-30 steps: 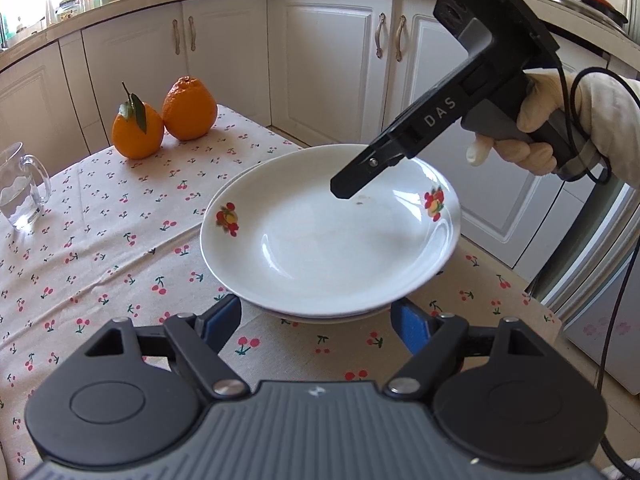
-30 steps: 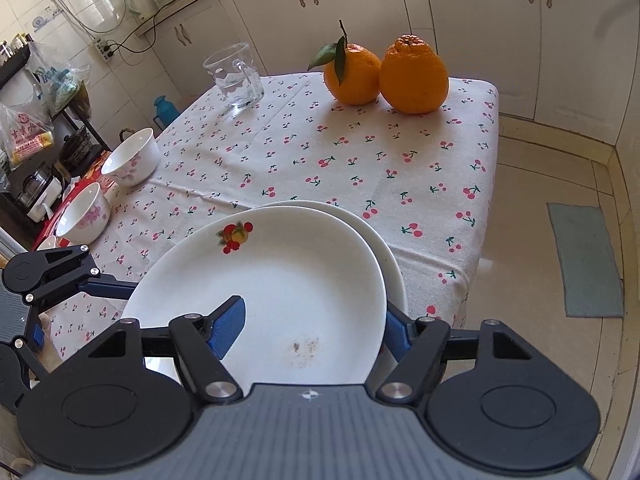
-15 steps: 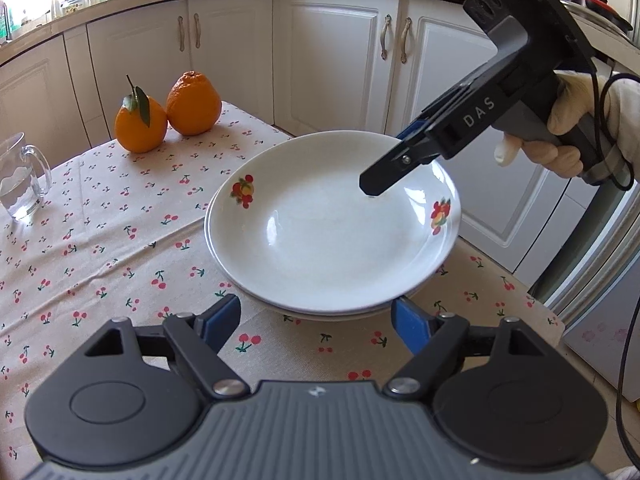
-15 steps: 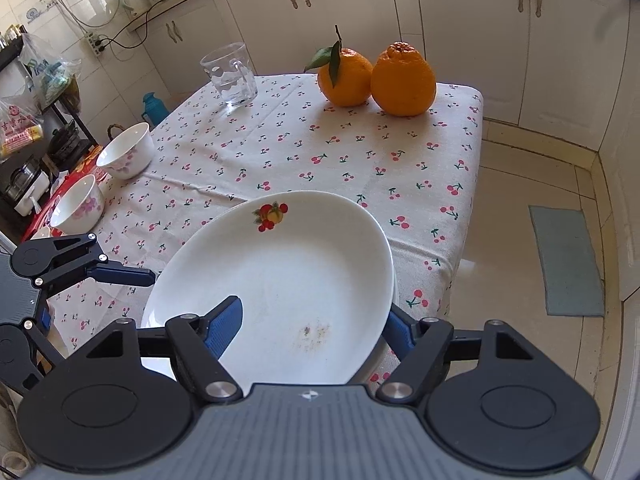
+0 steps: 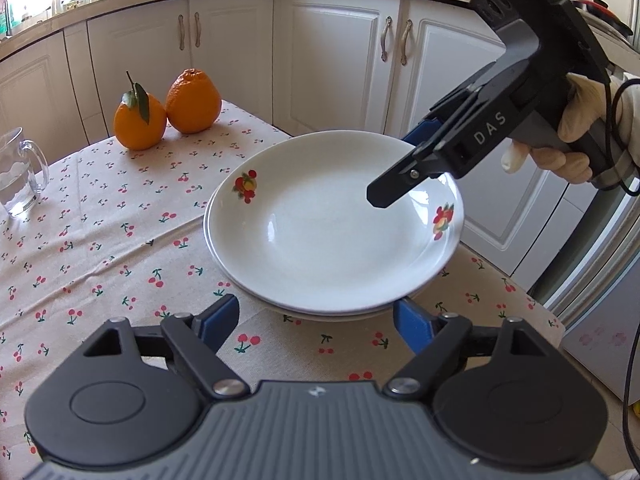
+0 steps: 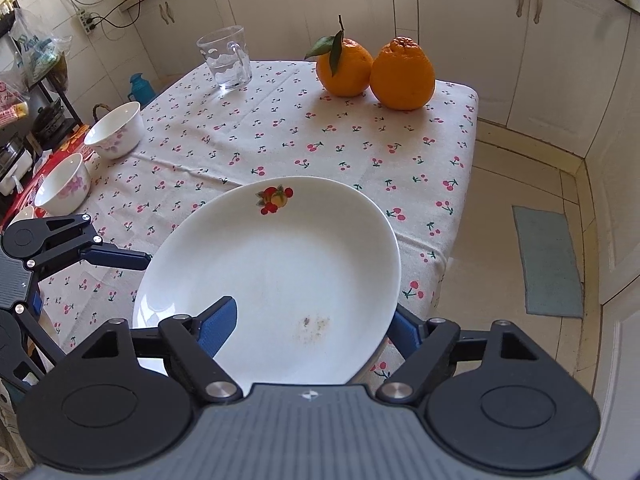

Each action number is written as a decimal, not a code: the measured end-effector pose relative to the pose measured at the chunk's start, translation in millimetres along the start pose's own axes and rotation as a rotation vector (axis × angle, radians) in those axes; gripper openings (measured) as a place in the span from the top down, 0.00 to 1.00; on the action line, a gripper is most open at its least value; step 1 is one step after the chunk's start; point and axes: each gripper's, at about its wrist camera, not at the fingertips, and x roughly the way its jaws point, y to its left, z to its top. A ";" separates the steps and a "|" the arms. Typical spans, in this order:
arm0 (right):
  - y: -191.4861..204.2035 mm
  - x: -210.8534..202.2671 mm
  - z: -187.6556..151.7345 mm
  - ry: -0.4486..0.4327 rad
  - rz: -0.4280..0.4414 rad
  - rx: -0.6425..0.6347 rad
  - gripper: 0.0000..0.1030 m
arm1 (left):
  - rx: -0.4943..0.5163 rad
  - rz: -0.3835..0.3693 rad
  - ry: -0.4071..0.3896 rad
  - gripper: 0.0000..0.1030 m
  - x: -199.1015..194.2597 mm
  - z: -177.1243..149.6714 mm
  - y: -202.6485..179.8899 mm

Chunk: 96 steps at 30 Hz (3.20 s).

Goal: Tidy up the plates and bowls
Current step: 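Open the right tool to release the plate and pull back, then move the right tool to the plain white bowl by the snack box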

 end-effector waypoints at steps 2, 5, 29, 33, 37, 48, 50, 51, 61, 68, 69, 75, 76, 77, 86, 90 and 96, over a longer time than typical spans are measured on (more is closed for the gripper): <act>1.0 -0.4 -0.8 0.003 -0.011 -0.002 0.18 | -0.001 0.000 0.000 0.17 0.0 0.0 -0.3; 2.5 -0.8 -2.0 0.007 -0.028 -0.005 0.18 | 0.001 -0.003 -0.002 0.17 -0.4 0.0 -0.9; 73.0 -34.0 -3.0 -0.107 -0.170 -0.073 0.00 | 0.006 0.018 -0.095 0.04 -38.5 -5.9 3.9; 95.2 -39.6 -4.0 -0.128 -0.170 -0.099 0.00 | -0.010 0.013 -0.088 0.04 -45.4 -10.1 8.4; 117.2 -40.5 -5.8 -0.142 -0.181 -0.125 0.00 | -0.002 0.022 -0.104 0.04 -61.5 -19.6 11.2; 173.3 -30.7 -13.6 -0.173 -0.248 -0.126 0.00 | -0.051 0.142 -0.172 0.04 -131.1 -67.0 31.9; 186.8 -26.2 -16.2 -0.175 -0.254 -0.129 0.00 | -0.076 0.177 -0.171 0.04 -142.9 -79.4 38.6; 193.0 -24.0 -17.5 -0.177 -0.258 -0.135 0.00 | -0.087 0.193 -0.169 0.04 -148.1 -85.7 42.0; 259.2 2.3 -17.5 -0.198 -0.181 -0.215 0.00 | -0.141 0.355 -0.160 0.04 -203.7 -136.6 71.4; 295.7 18.7 2.4 -0.214 -0.088 -0.254 0.00 | -0.183 0.405 -0.159 0.04 -224.6 -166.7 89.0; 301.6 21.5 4.6 -0.212 -0.073 -0.266 0.00 | -0.190 0.409 -0.159 0.04 -225.8 -170.3 91.6; 330.4 37.9 12.8 -0.189 -0.015 -0.329 0.00 | -0.250 0.429 -0.140 0.04 -227.3 -190.8 106.7; 334.3 41.0 14.3 -0.184 -0.003 -0.338 0.00 | -0.259 0.427 -0.132 0.04 -226.7 -194.5 109.8; 337.7 43.2 15.5 -0.181 0.006 -0.344 0.00 | -0.264 0.425 -0.125 0.04 -225.5 -197.5 111.9; 369.6 68.0 28.0 -0.135 0.114 -0.402 0.01 | -0.271 0.393 -0.109 0.04 -215.5 -205.8 126.6; 380.6 80.7 33.2 -0.112 0.160 -0.419 0.04 | -0.271 0.366 -0.112 0.05 -212.2 -206.7 130.8; 387.7 99.8 40.1 -0.069 0.206 -0.407 0.14 | -0.279 0.342 -0.115 0.07 -210.0 -209.3 137.5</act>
